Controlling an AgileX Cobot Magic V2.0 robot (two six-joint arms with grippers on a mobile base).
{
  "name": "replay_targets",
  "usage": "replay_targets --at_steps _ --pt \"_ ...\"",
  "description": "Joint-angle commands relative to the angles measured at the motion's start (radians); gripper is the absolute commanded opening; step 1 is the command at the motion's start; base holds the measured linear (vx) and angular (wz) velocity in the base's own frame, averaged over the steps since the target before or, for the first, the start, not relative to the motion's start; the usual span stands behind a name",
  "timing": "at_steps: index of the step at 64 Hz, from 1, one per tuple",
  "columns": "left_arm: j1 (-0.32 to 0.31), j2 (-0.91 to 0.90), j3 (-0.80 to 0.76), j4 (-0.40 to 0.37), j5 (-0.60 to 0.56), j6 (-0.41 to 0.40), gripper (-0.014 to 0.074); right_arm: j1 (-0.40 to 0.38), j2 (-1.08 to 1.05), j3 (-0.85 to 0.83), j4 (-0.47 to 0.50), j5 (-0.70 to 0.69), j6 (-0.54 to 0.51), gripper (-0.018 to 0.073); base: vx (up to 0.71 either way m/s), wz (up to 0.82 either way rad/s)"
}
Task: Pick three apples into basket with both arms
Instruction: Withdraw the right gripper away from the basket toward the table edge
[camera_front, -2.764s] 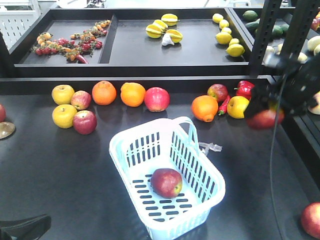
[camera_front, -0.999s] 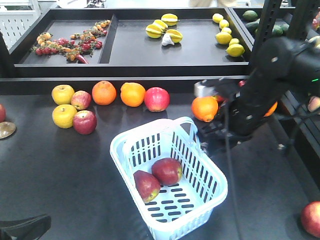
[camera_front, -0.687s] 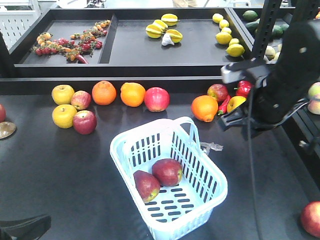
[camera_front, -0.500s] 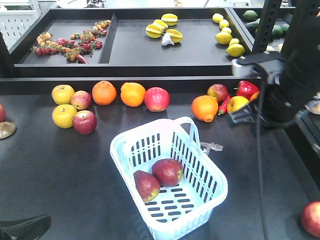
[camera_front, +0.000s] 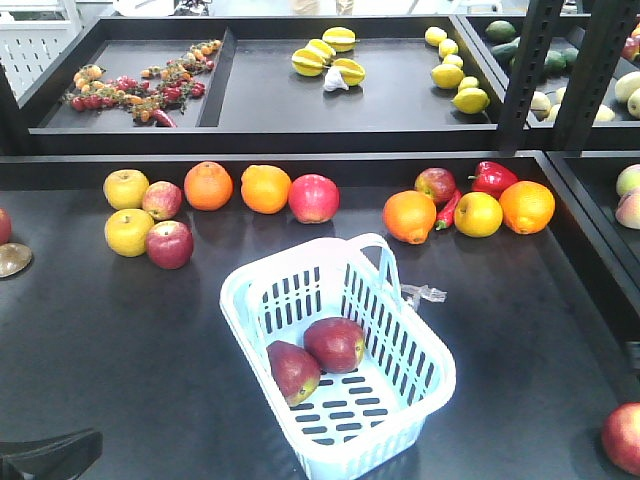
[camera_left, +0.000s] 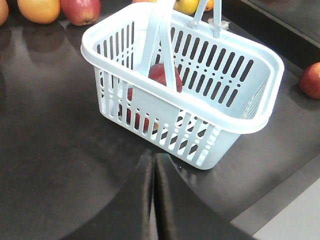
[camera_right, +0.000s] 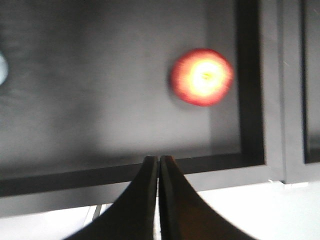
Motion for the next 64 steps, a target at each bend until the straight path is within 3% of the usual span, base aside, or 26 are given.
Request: replay_targets --at_steps 1,13,21,27,37,43,51,64 --pt "-0.004 -0.002 -0.028 -0.023 -0.045 -0.008 -0.0006 -0.147 0.026 -0.013 0.05 -0.068 -0.138 -0.0002 0.0 0.0" --pt "-0.004 -0.002 -0.028 -0.023 -0.043 -0.008 -0.0006 -0.375 0.152 -0.013 0.287 -0.151 -0.323 0.0007 0.0 0.0" --pt "-0.004 -0.002 -0.028 -0.023 -0.043 -0.008 -0.0006 -0.384 0.227 -0.035 0.364 -0.123 -0.403 0.0081 0.0 0.0" --pt "-0.004 -0.002 -0.028 -0.023 -0.043 -0.008 -0.0006 -0.357 0.272 -0.056 0.389 -0.105 -0.436 0.0212 0.0 0.0" --pt "-0.004 -0.002 -0.028 -0.023 -0.038 -0.009 -0.0006 -0.304 0.337 -0.114 0.397 -0.115 -0.448 0.0469 0.0 0.0" --pt "-0.004 -0.002 -0.028 -0.023 -0.031 -0.01 -0.0006 -0.299 0.388 -0.134 0.389 -0.111 -0.443 0.0558 0.0 0.0" --pt "-0.004 -0.002 -0.028 -0.023 -0.029 -0.01 -0.0006 -0.301 0.446 -0.136 0.301 -0.11 -0.392 0.0627 0.0 0.0" --pt "-0.004 -0.002 -0.028 -0.023 -0.03 -0.01 -0.0006 -0.302 0.463 -0.136 0.138 -0.142 -0.243 0.0627 0.0 0.0"
